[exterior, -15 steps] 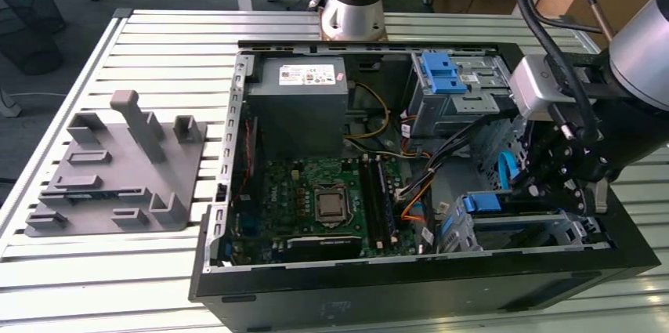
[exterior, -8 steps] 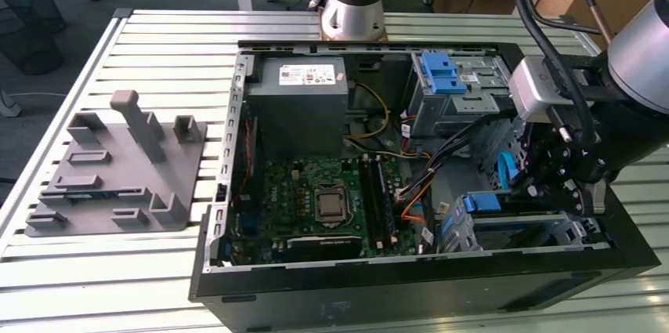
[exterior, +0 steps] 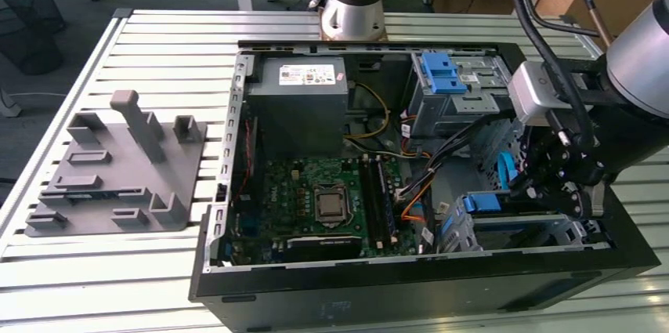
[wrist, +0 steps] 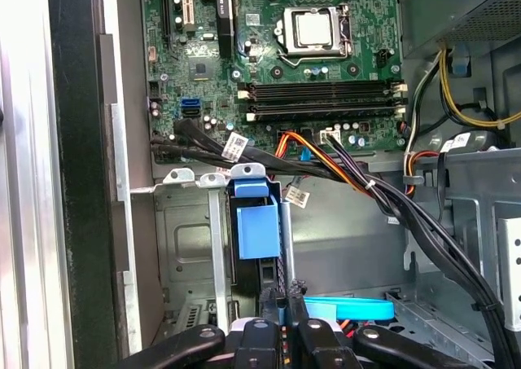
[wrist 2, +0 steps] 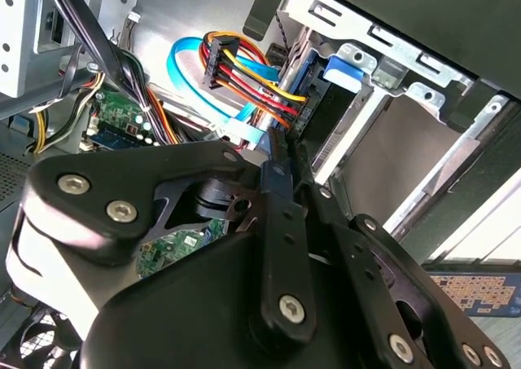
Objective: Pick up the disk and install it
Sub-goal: 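Insert the second disk wire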
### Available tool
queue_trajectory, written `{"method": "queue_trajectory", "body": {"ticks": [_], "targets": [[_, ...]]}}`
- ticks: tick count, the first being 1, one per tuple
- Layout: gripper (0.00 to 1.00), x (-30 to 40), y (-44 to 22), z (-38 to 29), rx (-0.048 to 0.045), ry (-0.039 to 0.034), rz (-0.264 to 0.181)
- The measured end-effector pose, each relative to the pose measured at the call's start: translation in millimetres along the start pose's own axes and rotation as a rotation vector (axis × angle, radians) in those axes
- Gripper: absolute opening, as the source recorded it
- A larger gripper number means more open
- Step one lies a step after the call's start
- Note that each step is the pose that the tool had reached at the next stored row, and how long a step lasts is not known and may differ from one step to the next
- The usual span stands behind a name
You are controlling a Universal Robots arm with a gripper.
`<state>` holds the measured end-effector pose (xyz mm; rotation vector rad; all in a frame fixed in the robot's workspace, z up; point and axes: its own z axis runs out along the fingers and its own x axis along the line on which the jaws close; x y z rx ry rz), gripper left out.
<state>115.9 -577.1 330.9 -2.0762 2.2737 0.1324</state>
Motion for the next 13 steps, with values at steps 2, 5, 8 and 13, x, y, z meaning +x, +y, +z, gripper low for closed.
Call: {"method": "queue_trajectory", "body": {"ticks": [2, 5, 8, 13], "targets": [[0.16, 0.0, 0.0, 0.0, 0.0, -0.0001, 0.0], [0.17, 0.0, -0.1, 0.2, 0.0, -0.0005, 0.0], [0.23, 0.0, -0.1, 0.2, 0.0, -0.0005, 0.0], [0.23, -0.4, 0.0, -3.7, 0.0, -0.001, 0.0]]}}
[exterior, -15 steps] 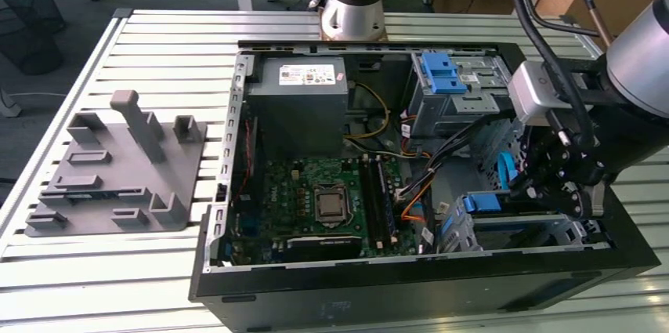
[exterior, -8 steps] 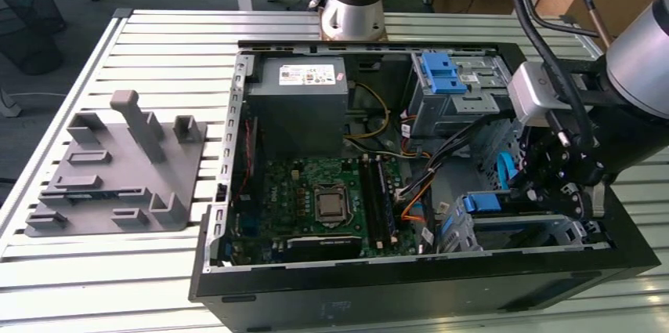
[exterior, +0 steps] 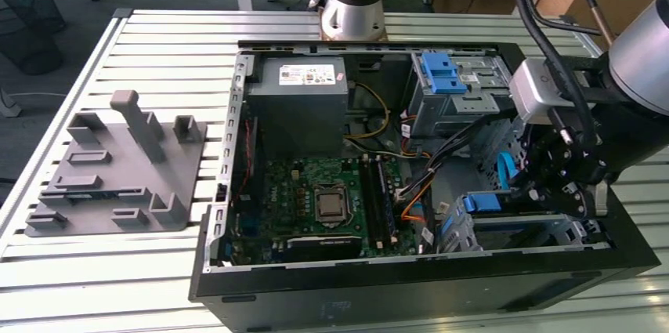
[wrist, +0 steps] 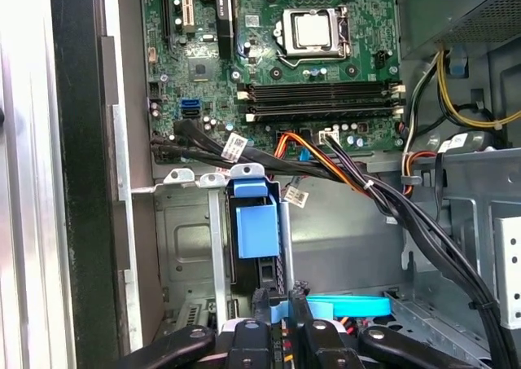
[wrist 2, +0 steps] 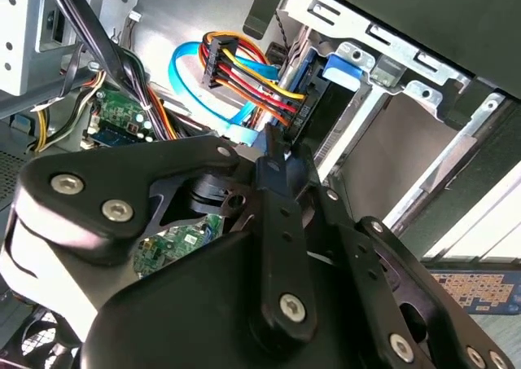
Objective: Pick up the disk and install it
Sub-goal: 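Insert the second disk wire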
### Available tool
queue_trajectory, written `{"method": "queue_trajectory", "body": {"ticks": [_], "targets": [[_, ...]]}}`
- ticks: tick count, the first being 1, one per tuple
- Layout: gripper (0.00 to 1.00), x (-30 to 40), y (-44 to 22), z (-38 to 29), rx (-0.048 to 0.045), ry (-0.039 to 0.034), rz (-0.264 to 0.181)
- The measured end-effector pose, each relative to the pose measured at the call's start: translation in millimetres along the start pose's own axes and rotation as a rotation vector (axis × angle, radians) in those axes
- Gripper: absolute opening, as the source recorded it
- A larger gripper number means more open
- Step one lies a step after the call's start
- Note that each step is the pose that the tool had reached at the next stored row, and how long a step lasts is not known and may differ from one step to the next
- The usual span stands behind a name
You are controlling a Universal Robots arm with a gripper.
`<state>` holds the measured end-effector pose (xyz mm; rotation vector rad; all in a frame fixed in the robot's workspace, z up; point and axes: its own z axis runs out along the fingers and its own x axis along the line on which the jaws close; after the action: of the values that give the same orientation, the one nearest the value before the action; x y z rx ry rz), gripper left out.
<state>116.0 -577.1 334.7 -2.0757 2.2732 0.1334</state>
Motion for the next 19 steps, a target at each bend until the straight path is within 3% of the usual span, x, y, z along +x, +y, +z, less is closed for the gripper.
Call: {"method": "queue_trajectory", "body": {"ticks": [8, 13, 14, 19], "targets": [[0.23, -0.8, 0.2, -7.6, 0.0, -0.0002, 0.0], [0.22, -0.8, 0.1, -7.6, 0.0, 0.0, 0.0], [0.15, -0.8, 0.2, -7.1, 0.0, 0.0, 0.0], [0.15, -0.3, 0.0, -2.5, 0.0, -0.0001, 0.0]]}}
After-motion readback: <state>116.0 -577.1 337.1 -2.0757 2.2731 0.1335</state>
